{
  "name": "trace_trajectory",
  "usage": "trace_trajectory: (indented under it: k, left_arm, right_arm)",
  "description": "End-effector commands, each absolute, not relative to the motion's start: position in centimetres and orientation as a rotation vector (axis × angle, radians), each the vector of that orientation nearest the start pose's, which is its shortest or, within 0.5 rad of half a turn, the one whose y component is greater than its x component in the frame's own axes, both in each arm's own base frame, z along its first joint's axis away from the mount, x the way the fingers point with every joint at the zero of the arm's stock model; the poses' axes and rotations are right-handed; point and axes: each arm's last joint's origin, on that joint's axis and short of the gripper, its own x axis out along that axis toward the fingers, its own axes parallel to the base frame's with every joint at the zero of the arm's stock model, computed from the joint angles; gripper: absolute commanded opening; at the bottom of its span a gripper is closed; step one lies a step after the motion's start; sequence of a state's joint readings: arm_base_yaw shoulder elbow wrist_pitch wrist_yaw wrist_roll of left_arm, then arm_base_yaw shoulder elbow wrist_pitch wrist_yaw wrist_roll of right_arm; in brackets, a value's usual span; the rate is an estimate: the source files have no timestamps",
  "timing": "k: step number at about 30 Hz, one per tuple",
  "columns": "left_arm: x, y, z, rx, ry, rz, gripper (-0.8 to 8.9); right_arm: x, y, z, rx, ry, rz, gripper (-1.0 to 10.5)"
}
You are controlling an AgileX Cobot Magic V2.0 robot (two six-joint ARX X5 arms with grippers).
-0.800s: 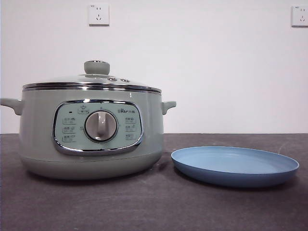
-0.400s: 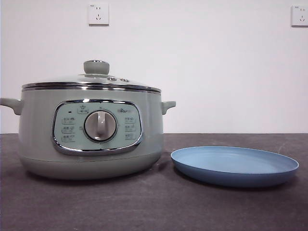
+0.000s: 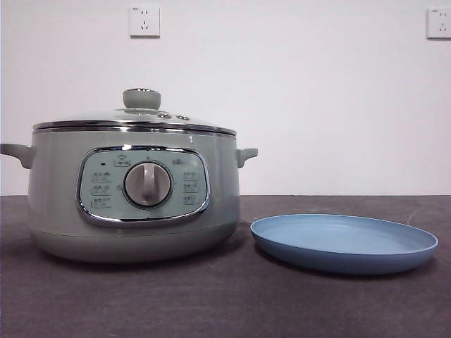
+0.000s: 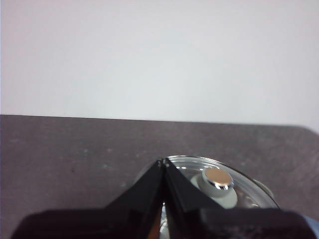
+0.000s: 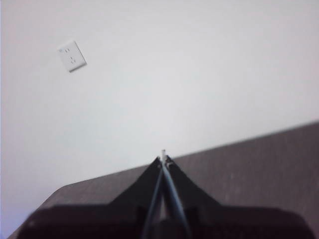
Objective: Take the potato out from the steamer,put the potato on the plate,close the lid
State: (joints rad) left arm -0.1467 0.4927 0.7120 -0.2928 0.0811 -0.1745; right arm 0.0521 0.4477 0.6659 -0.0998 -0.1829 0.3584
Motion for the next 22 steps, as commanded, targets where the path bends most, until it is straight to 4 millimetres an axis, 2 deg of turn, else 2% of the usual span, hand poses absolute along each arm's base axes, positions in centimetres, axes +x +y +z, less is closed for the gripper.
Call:
trace_trajectory:
  k: [1, 7, 11, 15, 20, 21, 22]
  left_arm:
    - [12.3, -2.0, 36.3, -0.078, 0.129, -0.221, -0.06]
    - [15.5, -2.6, 41.3, -0.008, 0.227, -0.254, -0.05]
    - [17.1, -3.2, 43.7, 0.004, 0.293, -0.385, -0.05]
    - [18.6, -4.0, 45.0, -0.021, 0.345, -0.591, -0.05]
    - [19.8, -4.5, 45.2, -0.053, 0.374, -0.720, 0.03]
    - [20.0, -4.5, 45.2, -0.054, 0.377, -0.720, 0.14]
    - [20.2, -4.5, 45.0, -0.055, 0.384, -0.717, 0.68]
  right_arm:
    - [11.1, 1.1, 37.6, 0.235, -0.105, 0.255, -0.1]
    - [13.7, 1.7, 43.5, 0.068, -0.086, 0.409, -0.1]
    - [16.4, 2.2, 45.8, 0.029, 0.004, 0.530, -0.1]
    - [19.5, 3.0, 46.5, 0.023, 0.176, 0.703, -0.1]
    - [22.2, 3.7, 45.8, 0.048, 0.344, 0.793, 0.1]
    - [22.6, 3.7, 45.6, 0.054, 0.363, 0.789, 0.5]
    - [23.0, 3.8, 45.3, 0.058, 0.377, 0.789, 1.3]
